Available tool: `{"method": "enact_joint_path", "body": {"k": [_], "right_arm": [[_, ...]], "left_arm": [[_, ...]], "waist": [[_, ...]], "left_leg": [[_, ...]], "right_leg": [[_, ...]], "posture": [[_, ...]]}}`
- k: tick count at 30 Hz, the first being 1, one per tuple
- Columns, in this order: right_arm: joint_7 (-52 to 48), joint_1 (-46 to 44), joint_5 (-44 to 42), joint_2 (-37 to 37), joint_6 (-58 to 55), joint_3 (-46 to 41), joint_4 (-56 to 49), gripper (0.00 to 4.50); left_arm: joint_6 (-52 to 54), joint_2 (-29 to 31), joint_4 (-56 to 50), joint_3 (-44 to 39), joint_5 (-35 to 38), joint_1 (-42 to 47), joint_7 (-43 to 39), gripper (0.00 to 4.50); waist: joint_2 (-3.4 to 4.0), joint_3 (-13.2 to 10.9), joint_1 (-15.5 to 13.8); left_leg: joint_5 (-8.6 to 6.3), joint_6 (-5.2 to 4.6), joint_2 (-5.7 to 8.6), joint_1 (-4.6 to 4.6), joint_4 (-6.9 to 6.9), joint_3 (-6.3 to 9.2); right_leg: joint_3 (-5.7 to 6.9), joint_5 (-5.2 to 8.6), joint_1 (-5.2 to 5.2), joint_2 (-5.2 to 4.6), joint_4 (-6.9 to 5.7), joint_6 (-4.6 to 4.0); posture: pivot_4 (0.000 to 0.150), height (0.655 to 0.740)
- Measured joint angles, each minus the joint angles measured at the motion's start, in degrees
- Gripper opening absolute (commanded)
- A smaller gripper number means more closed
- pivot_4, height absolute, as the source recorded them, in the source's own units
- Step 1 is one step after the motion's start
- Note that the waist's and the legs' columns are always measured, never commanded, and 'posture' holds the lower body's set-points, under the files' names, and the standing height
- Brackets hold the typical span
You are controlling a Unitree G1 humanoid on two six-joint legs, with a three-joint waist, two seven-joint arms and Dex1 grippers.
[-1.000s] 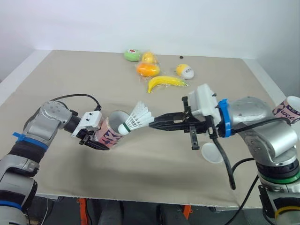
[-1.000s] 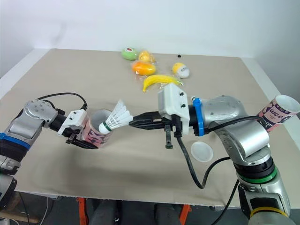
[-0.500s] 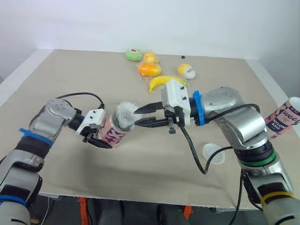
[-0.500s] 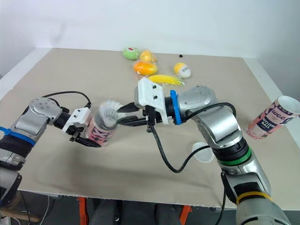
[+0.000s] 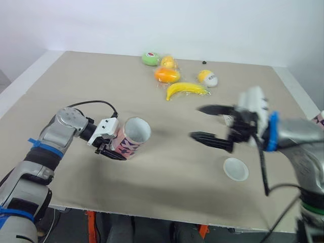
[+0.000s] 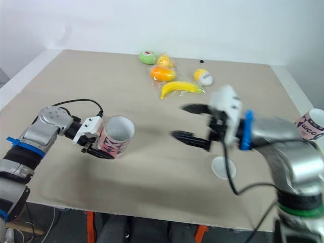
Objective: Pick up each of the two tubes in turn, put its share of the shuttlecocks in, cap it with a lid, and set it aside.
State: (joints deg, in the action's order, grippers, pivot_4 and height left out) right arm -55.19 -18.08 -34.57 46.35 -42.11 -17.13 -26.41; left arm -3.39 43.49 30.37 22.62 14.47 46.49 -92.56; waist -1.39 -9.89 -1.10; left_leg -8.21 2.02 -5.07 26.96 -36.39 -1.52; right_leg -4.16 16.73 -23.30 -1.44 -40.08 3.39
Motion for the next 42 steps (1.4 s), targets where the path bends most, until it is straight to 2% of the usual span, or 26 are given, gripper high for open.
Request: {"method": "enact_joint_path", "body": {"k": [5, 10, 14, 18, 28, 41, 42], "right_arm": [[2.27, 11.44, 0.88, 2.06, 0.66, -14.36, 1.7, 4.45], [3.83, 16.55, 2.4, 2.56, 2.16, -19.34, 6.81, 4.45], [4.63, 17.05, 2.47, 2.53, 3.08, -18.74, 9.37, 4.45], [6.76, 15.74, 4.68, 1.6, 5.19, -14.51, 14.51, 4.45], [11.38, 8.82, 9.74, 1.26, 7.62, -7.47, 27.38, 4.45], [11.16, 3.85, 10.59, 0.53, 9.07, -2.9, 35.28, 4.45], [10.93, 3.65, 10.59, 0.52, 9.27, -2.72, 35.54, 4.22]], "left_arm": [[-0.12, -0.05, 0.12, 0.16, -0.48, -0.16, 0.0, 2.59], [-0.37, -0.6, 0.72, 0.19, -0.78, 0.06, 0.08, 2.59], [-0.53, -1.05, 1.16, 0.19, -0.93, 0.24, 0.06, 2.59], [-0.57, -1.44, 1.52, 0.19, -0.95, 0.42, -0.02, 2.59], [-0.56, -1.71, 1.7, 0.19, -0.94, 0.58, -0.02, 2.59], [-0.42, -1.54, 1.06, 0.16, -0.99, 0.49, -0.03, 2.59], [-0.37, -1.46, 0.85, 0.15, -0.99, 0.41, 0.0, 2.59]], "waist": [[0.43, 0.15, 0.87], [0.43, 0.15, 0.9], [0.43, 0.15, 0.88], [0.42, 0.15, 0.88], [0.47, 0.14, 0.81], [0.49, 0.14, 0.83], [0.49, 0.14, 0.83]], "left_leg": [[0.02, -0.01, -0.03, -0.22, 0.01, 0.01], [0.14, -0.14, -0.05, -0.25, -0.05, -0.05], [0.19, -0.17, -0.03, -0.24, -0.08, -0.07], [0.19, -0.17, -0.01, -0.24, -0.09, -0.07], [0.19, -0.17, 0.02, -0.21, -0.05, -0.07], [0.19, -0.17, 0.02, -0.2, -0.04, -0.07], [0.19, -0.17, 0.02, -0.21, -0.04, -0.07]], "right_leg": [[-0.04, -0.02, 0.07, 0.11, -0.08, 0.03], [-0.13, -0.02, 0.06, 0.11, -0.05, 0.09], [-0.17, -0.05, 0.08, 0.08, -0.04, 0.12], [-0.18, -0.05, 0.09, 0.08, -0.02, 0.13], [-0.19, -0.14, 0.06, 0.09, -0.03, 0.28], [-0.19, -0.15, 0.05, 0.09, -0.03, 0.28], [-0.19, -0.15, 0.05, 0.1, -0.03, 0.28]], "posture": [[0.15, 0.6946], [0.15, 0.6946], [0.15, 0.6946], [0.15, 0.6946], [0.15, 0.6946], [0.15, 0.6946], [0.15, 0.6946]]}}
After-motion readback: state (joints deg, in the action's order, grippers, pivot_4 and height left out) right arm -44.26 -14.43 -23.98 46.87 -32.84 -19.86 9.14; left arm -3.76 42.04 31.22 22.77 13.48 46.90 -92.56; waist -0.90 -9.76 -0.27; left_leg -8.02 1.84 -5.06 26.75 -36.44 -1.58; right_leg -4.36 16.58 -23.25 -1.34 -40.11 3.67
